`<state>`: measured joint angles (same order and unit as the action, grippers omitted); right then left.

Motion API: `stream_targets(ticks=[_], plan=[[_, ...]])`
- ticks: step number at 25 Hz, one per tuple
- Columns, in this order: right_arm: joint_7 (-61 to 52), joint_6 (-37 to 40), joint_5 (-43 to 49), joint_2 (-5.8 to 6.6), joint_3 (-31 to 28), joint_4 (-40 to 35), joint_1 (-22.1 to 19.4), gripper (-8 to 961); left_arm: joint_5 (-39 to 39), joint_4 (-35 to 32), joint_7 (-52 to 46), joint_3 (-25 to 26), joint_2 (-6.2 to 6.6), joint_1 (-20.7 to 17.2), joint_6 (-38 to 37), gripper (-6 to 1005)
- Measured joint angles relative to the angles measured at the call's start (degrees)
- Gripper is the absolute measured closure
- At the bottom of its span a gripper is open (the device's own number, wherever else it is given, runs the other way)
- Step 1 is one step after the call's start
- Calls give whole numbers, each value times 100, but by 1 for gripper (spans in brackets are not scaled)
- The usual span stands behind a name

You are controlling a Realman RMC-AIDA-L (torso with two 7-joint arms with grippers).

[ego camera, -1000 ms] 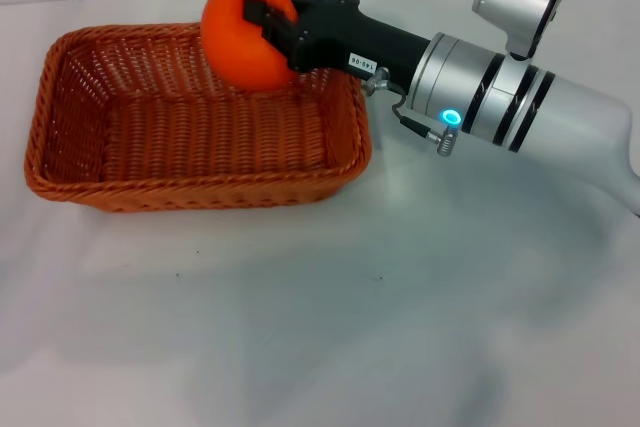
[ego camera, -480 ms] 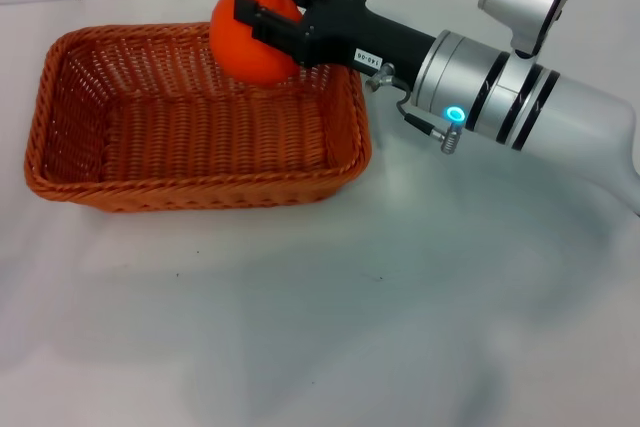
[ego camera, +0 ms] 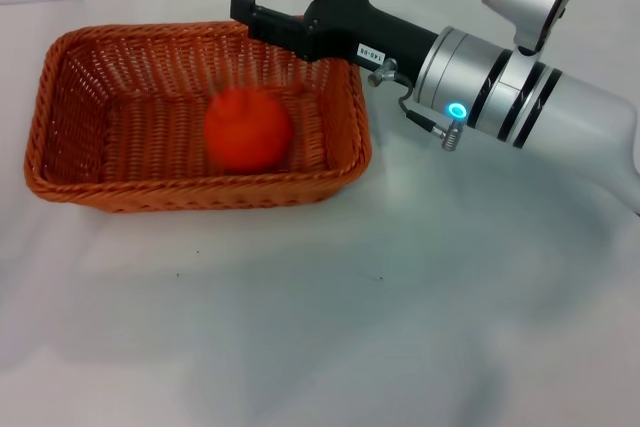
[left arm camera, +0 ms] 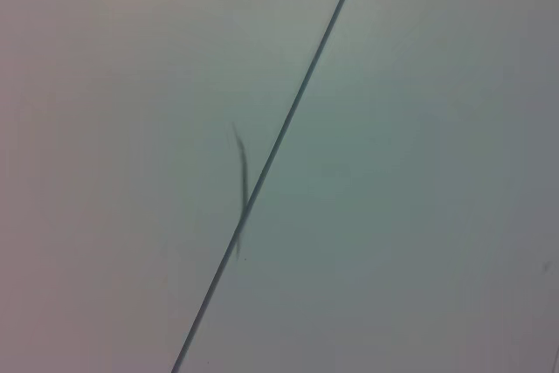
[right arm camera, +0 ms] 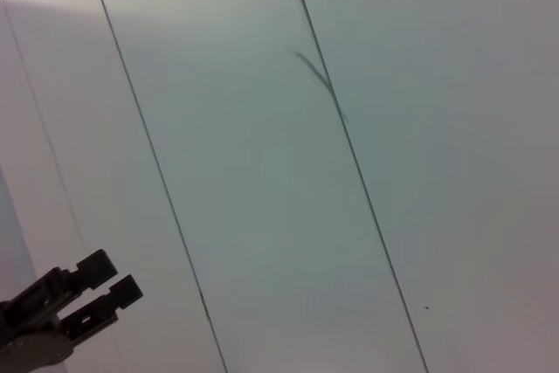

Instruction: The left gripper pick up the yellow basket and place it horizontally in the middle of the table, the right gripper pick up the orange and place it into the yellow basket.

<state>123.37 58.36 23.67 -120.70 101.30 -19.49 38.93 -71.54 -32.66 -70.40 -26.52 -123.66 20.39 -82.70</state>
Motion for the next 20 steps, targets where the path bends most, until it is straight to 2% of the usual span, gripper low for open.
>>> stream_targets(ticks=[1, 5, 11, 14, 20], plan=[[47, 0, -55, 0, -4, 0, 0, 82, 0, 1, 0, 2, 0, 0, 5, 170], [896, 45, -502, 5, -5, -19, -81, 43, 0, 3, 41, 8, 0, -8, 96, 170], [3086, 499, -1900, 21, -50, -167, -618, 23, 0, 2, 89, 17, 0, -51, 242, 172], [3421, 589, -2236, 28, -155, -156, -760, 23, 0, -4, 204, 18, 0, -69, 330, 173], [3688, 704, -2548, 42, -747, 97, -1150, 23, 40, -29, 711, 125, 7, -140, 845, 173]])
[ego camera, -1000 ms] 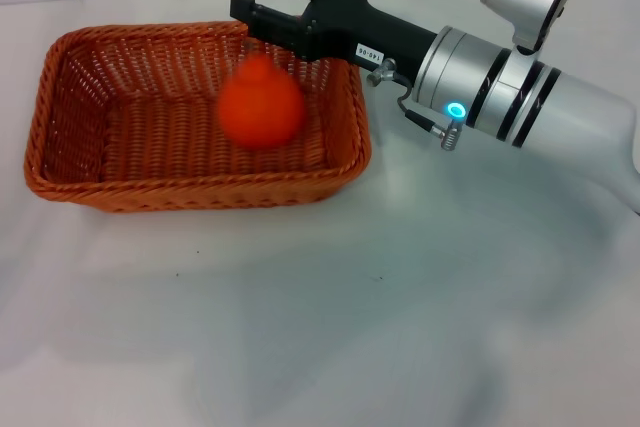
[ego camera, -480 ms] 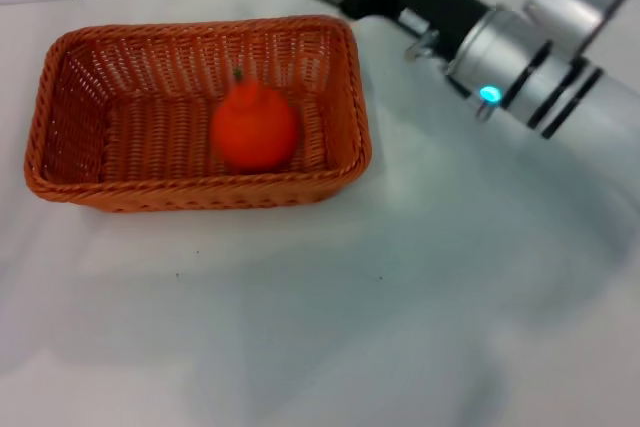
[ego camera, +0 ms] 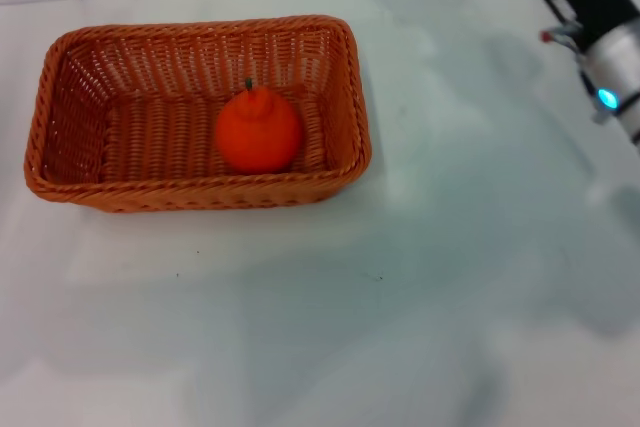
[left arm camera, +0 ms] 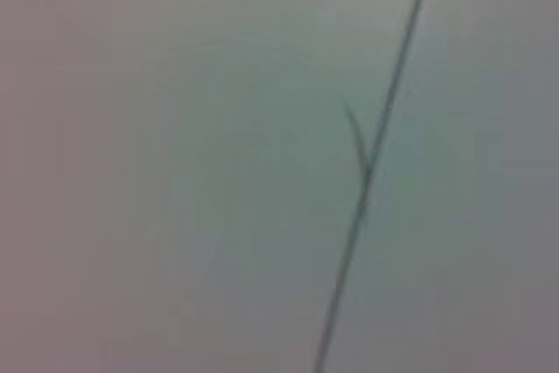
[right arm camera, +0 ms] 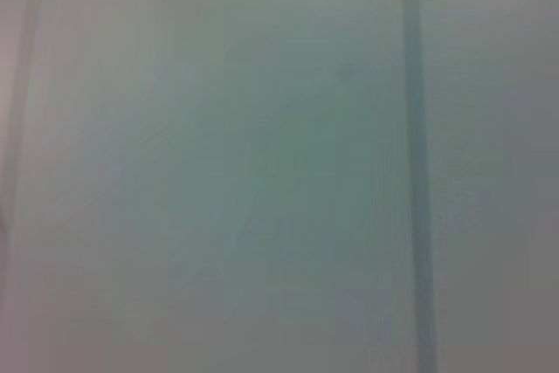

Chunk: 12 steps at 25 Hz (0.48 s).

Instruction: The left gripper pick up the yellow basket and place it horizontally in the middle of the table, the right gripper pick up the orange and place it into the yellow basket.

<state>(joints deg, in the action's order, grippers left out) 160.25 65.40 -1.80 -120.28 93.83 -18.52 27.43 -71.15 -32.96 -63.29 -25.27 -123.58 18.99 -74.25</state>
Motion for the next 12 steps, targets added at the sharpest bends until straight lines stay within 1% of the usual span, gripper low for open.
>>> stream_targets(ticks=[3, 6, 12], plan=[[-7, 47, -15, 0, -323, 212, -189, 24, 12, 1, 164, 182, 2, -36, 173, 173], [-7, 89, -19, -2, -500, 460, -302, 24, 14, 48, 425, 351, -7, -101, 300, 173], [-12, 181, -23, -1, -830, 875, -399, 24, 17, 343, 831, 480, -26, -156, 359, 173]])
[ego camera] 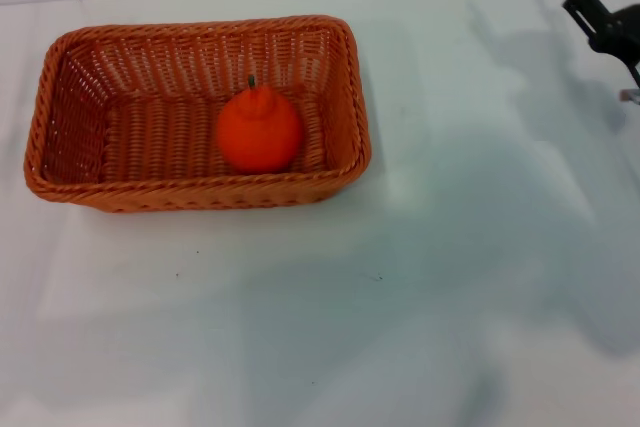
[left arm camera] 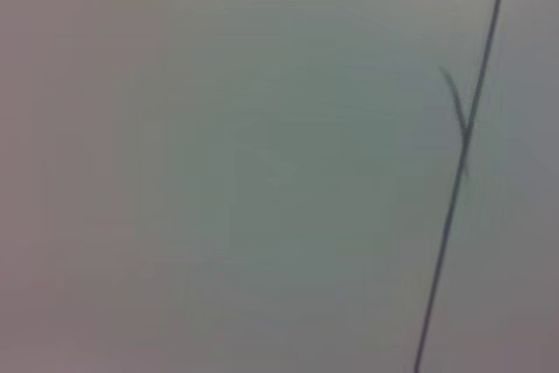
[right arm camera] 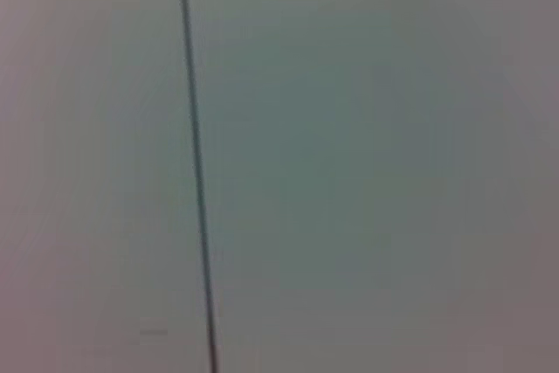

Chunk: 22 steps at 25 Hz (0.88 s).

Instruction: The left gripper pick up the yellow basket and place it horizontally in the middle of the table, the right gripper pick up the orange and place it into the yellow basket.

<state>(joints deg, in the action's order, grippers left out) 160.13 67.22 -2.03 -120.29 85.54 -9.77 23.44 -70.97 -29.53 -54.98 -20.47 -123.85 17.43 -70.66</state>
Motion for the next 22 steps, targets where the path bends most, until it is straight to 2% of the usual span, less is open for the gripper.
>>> stream_targets(ticks=[7, 22], plan=[[-2, 78, 1, 4, -272, 34, -162, 24, 5, 236, 181, 206, 1, -3, -10, 173], [-25, 142, 14, 0, -277, 91, -178, 23, 13, 299, 246, 210, -8, -3, -60, 173]])
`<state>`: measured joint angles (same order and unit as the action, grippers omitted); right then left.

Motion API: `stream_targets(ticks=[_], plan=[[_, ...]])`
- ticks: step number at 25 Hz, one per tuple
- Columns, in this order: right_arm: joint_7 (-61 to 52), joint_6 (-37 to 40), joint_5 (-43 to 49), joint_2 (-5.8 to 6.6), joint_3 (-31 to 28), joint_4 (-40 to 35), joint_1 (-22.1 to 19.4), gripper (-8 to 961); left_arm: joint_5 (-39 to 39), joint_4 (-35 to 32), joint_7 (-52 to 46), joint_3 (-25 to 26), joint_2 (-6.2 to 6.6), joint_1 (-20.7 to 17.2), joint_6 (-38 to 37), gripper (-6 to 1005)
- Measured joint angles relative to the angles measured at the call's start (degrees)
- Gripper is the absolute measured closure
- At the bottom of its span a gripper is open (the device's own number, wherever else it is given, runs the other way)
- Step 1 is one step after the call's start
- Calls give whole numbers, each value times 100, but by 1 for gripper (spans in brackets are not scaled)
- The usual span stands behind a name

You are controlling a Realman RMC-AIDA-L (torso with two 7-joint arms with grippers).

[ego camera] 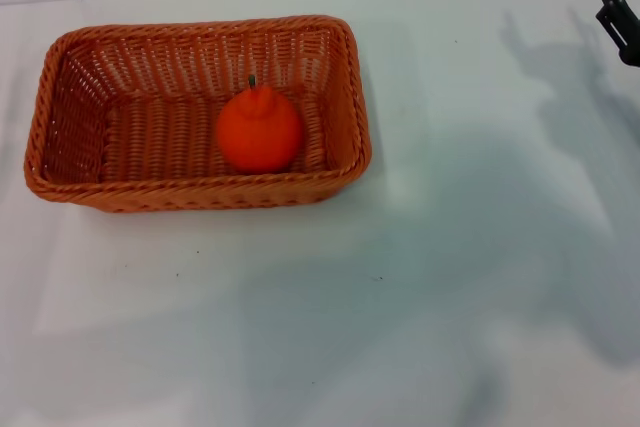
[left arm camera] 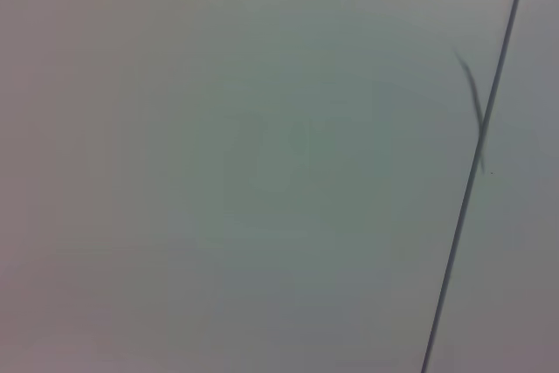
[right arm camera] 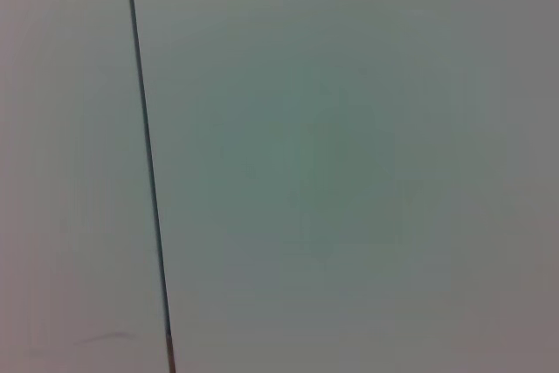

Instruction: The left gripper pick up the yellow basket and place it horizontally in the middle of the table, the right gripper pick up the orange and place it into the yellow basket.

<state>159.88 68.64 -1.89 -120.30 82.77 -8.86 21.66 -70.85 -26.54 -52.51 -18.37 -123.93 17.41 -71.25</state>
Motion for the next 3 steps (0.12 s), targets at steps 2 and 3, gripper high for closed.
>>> stream_targets(ticks=[2, 3], plan=[[0, 1, 4, -1, 6, 0, 17, 23, 1, 0, 1, 0, 0, 5, -2, 173], [-1, 1, 6, -2, 12, 0, 22, 23, 1, 0, 1, 0, 0, 9, -2, 173]])
